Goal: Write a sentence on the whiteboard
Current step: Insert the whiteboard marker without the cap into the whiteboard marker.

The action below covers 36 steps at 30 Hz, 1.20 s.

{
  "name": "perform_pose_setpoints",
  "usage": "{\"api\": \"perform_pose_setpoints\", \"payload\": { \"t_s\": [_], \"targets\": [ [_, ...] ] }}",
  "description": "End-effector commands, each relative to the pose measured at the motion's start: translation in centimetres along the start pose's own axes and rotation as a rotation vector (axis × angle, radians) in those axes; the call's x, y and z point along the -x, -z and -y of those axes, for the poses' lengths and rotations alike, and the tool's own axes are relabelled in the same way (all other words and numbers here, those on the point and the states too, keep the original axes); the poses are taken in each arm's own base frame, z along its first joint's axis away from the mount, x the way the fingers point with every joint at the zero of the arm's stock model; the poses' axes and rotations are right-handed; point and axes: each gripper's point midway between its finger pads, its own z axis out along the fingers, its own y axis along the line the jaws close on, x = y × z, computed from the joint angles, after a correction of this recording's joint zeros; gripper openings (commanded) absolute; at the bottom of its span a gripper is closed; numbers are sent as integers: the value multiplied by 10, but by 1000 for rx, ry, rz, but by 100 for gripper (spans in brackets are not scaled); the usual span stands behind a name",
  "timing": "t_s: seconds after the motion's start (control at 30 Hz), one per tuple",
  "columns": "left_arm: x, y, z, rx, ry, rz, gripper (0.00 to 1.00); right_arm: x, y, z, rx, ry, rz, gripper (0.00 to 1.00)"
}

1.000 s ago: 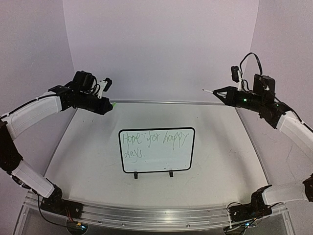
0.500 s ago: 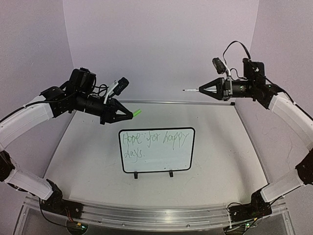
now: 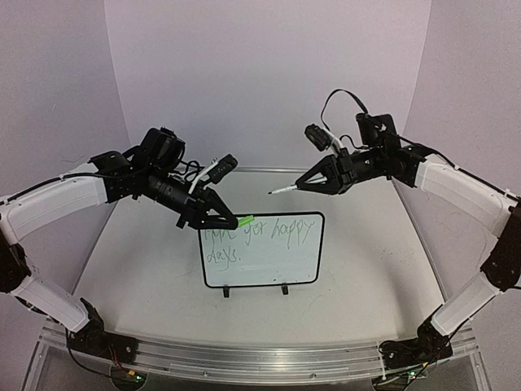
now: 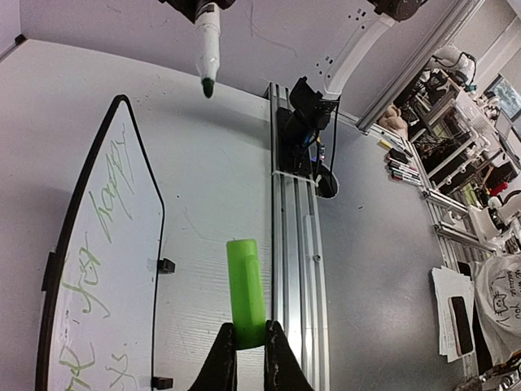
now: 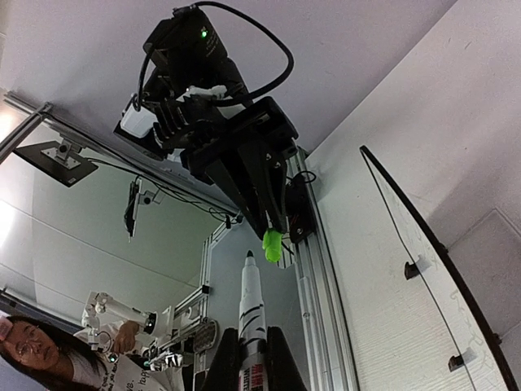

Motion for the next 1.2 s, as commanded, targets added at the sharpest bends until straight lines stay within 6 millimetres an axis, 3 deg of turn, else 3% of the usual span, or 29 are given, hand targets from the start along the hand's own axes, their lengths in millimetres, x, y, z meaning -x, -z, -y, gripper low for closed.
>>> {"api": "perform_pose_setpoints", "payload": {
  "t_s": [0.0,0.23,1.17],
  "targets": [
    [0,-2,12,-57,-28,5,0,-8,-15,-3,51,-1,-49,0],
    [-2,-3,12,-55,-28,4,0,-20,-27,4,65,-28,-87,0],
    [-1,-2,10,-34,-31,14,0,-39,-43,17,76,-69,-145,0]
  ]
}}
